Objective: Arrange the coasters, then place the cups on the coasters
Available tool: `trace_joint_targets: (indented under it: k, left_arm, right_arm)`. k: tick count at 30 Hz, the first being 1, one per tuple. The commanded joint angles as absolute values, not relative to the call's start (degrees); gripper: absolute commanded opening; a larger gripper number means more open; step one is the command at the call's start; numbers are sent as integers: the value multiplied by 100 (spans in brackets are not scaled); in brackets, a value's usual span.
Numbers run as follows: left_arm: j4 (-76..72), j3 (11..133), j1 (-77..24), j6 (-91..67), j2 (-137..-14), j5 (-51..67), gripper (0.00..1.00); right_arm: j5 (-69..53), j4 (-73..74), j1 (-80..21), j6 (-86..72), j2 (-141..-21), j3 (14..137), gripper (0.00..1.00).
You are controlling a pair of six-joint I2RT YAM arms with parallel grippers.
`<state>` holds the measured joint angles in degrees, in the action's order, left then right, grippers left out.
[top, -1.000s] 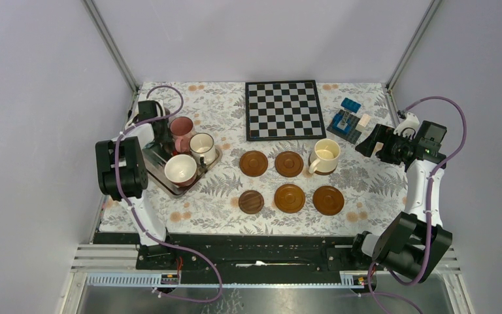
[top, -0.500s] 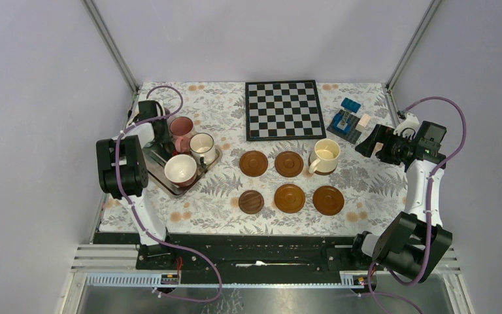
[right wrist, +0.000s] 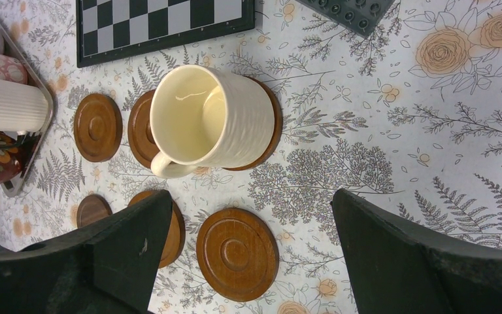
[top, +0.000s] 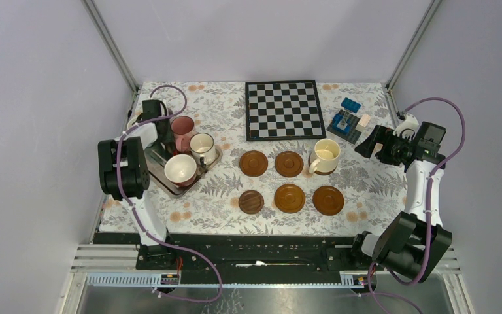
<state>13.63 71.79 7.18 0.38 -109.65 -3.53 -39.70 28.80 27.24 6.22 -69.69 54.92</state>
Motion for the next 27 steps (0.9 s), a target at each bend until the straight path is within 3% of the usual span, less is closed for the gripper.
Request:
trace_joint_targets:
  k: [1, 19, 27]
  left_arm:
    - [649, 7260, 615, 42, -10337, -378, 0]
    - [621, 7525, 601, -191, -9629, -232, 0]
    - [908, 8242, 299, -50, -9210, -176, 0]
  right_arm:
    - [-3955, 2775, 2685, 703, -6905, 5492, 100]
    - [-3980, 2777, 2688, 715, -6865, 5494, 100]
    - [-3978, 2791, 2685, 689, -6822, 5511, 100]
